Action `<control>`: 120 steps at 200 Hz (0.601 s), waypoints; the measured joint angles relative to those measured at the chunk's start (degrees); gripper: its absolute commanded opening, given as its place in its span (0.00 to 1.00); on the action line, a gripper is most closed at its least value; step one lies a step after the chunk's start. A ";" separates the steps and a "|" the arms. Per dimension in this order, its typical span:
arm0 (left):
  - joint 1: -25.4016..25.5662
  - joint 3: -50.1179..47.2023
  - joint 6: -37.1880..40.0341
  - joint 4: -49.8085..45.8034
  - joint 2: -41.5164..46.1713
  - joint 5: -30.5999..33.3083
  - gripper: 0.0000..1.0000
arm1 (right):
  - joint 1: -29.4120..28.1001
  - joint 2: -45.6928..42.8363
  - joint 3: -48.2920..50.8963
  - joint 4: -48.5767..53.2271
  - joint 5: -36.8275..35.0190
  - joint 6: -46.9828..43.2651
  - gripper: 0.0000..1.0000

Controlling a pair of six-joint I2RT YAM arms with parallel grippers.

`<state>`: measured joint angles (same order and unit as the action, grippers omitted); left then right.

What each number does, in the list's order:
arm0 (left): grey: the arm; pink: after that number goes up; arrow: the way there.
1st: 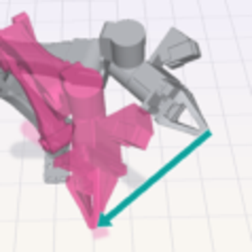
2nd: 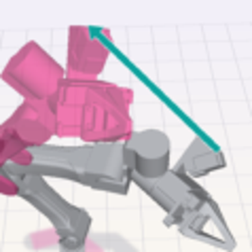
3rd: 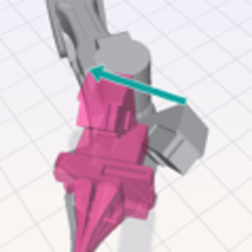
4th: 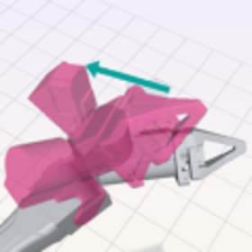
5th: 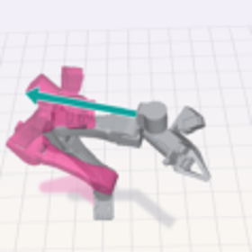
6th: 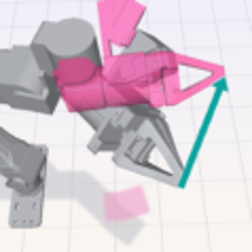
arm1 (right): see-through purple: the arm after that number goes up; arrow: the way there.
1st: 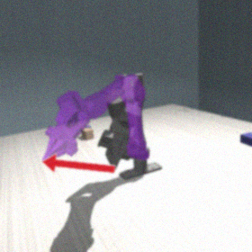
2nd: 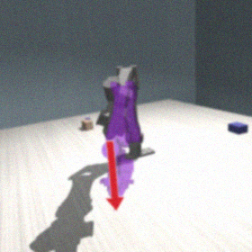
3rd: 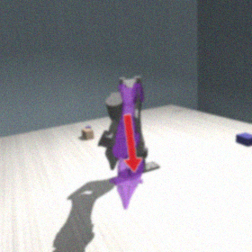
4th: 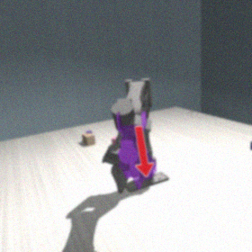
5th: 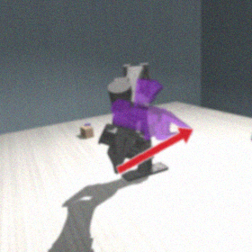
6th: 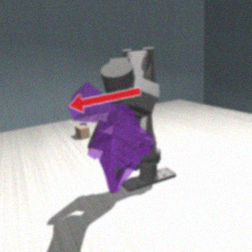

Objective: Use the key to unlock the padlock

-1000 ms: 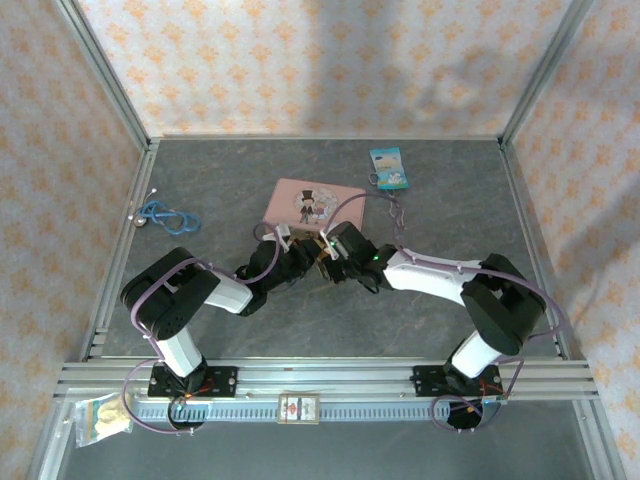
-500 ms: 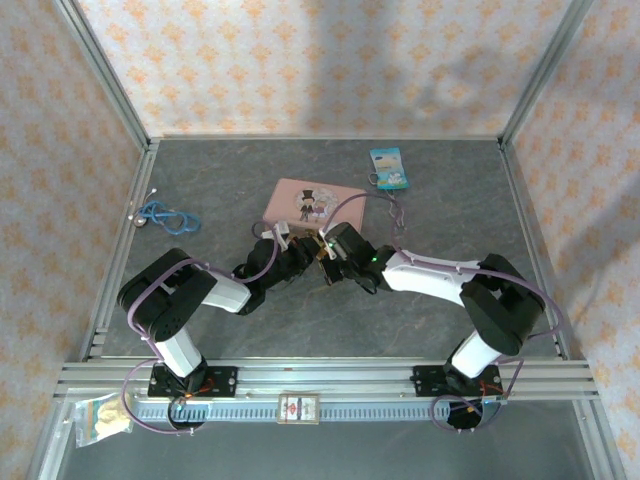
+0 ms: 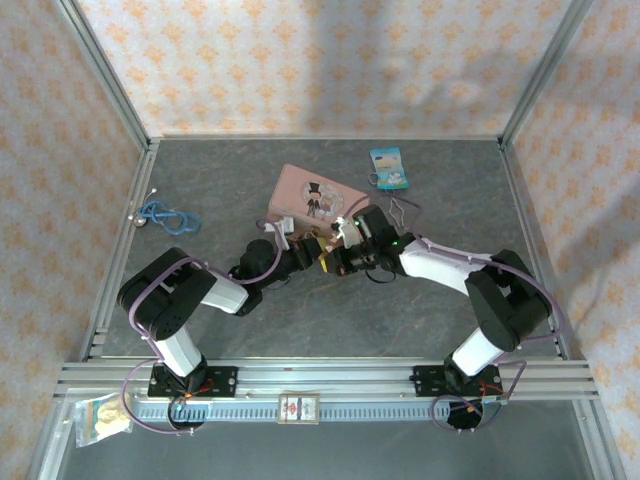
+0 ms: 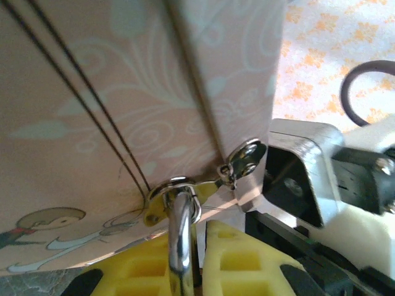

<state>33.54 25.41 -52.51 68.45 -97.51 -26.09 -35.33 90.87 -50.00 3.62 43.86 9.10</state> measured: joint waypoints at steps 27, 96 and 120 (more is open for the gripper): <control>0.11 -0.74 0.15 1.73 0.00 -0.35 0.00 | 0.55 0.00 0.31 -0.33 2.75 1.42 0.00; 0.11 -0.81 -2.27 2.03 -0.02 1.88 0.00 | 1.01 -0.92 0.48 -1.64 2.47 2.47 0.27; 0.11 -0.81 -3.41 -0.66 -0.31 3.61 0.00 | 2.67 -4.22 1.66 -3.15 0.02 3.39 0.33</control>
<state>33.65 24.60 -55.92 67.79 -97.82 -22.48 -32.67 86.65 -48.34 0.47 43.88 12.49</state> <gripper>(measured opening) 0.100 0.313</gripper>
